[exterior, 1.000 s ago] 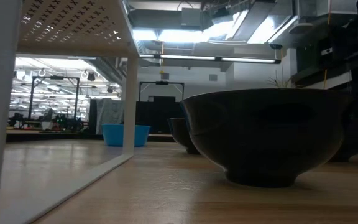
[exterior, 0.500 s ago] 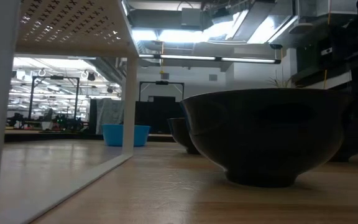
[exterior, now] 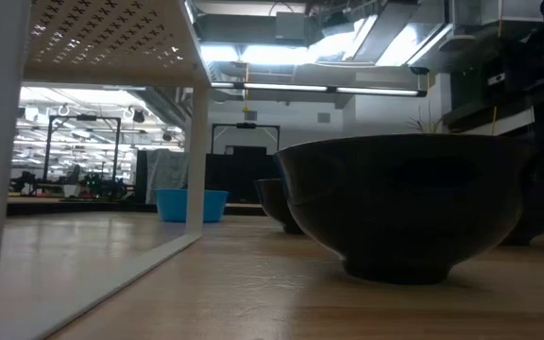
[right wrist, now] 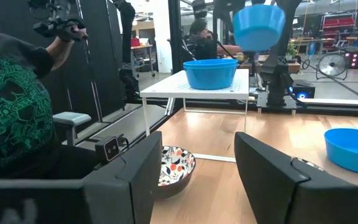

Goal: Pick & Place Mini bowls
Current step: Stack the left stacked blue bowls on top of the right stacked blue bowls on the shelf

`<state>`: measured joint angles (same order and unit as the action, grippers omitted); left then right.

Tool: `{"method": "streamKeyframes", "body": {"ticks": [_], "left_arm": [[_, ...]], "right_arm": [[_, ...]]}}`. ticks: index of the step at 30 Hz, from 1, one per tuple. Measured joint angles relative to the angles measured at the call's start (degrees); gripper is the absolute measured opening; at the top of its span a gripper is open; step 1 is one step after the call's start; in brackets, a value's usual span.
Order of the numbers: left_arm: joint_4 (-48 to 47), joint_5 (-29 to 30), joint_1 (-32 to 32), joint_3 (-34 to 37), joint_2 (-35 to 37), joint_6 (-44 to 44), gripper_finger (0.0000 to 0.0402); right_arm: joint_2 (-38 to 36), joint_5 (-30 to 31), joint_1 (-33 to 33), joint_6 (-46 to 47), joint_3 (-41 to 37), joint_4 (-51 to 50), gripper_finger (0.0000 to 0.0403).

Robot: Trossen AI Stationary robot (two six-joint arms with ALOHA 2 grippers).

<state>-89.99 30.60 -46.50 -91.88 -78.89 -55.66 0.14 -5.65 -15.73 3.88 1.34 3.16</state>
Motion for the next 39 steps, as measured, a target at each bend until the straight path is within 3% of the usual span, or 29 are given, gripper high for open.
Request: {"method": "streamKeyframes", "body": {"ticks": [9,16,25,39], "left_arm": [[3.3,1.7,4.9,0.0,-0.2,22.4,0.0005],[13.1,-2.6,7.1,0.0,-0.3,38.1,0.0007],[17.9,-7.4,7.7,0.0,-0.3,47.2,0.0006],[20.7,-15.9,6.8,-0.1,-3.2,55.5,0.0006]], "right_arm": [[0.0,0.0,0.0,0.0,0.0,0.0,0.0200],[0.0,0.0,0.0,-1.1,0.0,-1.0,0.0200],[0.0,0.0,0.0,4.8,0.0,-3.2,0.0200],[0.0,0.0,0.0,4.6,0.0,-3.7,0.0200]]}}
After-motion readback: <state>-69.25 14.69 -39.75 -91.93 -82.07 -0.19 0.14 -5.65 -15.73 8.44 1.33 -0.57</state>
